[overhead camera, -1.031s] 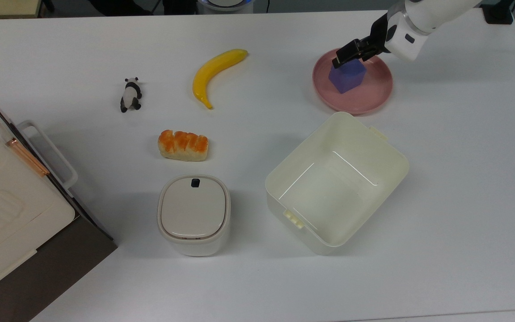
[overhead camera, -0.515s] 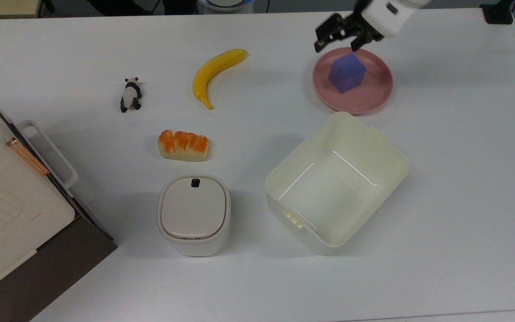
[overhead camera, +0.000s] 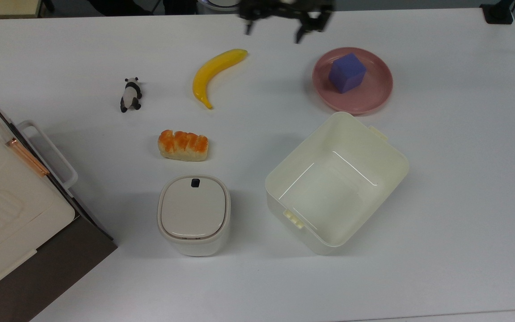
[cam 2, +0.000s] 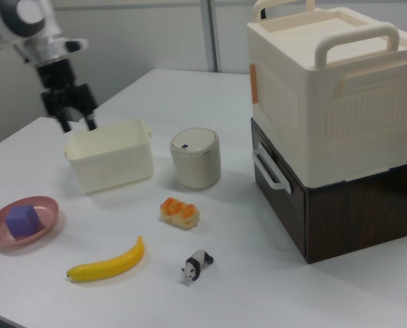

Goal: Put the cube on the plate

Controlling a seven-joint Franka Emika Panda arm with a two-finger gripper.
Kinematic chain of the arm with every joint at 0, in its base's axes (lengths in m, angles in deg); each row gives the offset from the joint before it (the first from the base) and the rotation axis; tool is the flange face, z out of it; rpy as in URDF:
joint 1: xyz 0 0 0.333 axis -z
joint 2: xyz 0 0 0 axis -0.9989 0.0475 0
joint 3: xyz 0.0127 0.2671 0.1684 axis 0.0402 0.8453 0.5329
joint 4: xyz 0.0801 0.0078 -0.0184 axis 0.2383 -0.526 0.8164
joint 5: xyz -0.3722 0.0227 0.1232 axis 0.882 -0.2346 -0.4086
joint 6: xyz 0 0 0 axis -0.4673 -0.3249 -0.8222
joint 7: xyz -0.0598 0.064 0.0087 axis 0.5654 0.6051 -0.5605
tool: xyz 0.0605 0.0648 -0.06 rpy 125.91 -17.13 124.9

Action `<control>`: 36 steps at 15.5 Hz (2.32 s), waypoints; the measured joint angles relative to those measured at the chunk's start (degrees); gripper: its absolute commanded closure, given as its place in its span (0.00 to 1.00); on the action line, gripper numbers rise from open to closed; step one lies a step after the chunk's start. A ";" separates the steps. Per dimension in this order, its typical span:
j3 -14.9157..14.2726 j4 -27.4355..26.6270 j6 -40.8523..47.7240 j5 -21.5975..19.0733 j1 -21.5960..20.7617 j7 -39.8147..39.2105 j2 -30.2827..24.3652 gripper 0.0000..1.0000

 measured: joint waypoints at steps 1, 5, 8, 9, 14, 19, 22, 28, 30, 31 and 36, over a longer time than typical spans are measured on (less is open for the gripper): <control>-3.48 0.62 0.00 -1.84 0.31 -2.56 -1.08 0.00; -16.35 1.54 0.00 -6.86 1.03 -9.40 -4.86 0.00; -21.25 1.55 0.00 -6.97 1.23 -10.17 -5.68 0.00; -22.78 1.56 0.00 -6.98 1.30 -10.51 -5.94 0.00; -26.47 1.55 0.00 -8.35 1.69 -13.83 -6.70 0.00; -26.61 1.27 -1.06 -11.65 2.61 -14.99 -7.86 0.00; -26.58 0.40 -3.11 -11.86 2.54 -15.29 -8.13 0.00; -26.79 -0.28 -4.46 -12.54 2.57 -15.86 -8.28 0.00; -27.28 -0.30 -5.38 -12.55 2.30 -15.93 -8.62 0.00; -28.17 -0.31 -5.45 -12.58 1.61 -15.98 -8.80 0.00; -33.11 -0.38 -5.46 -13.64 -2.44 -16.07 -9.01 0.00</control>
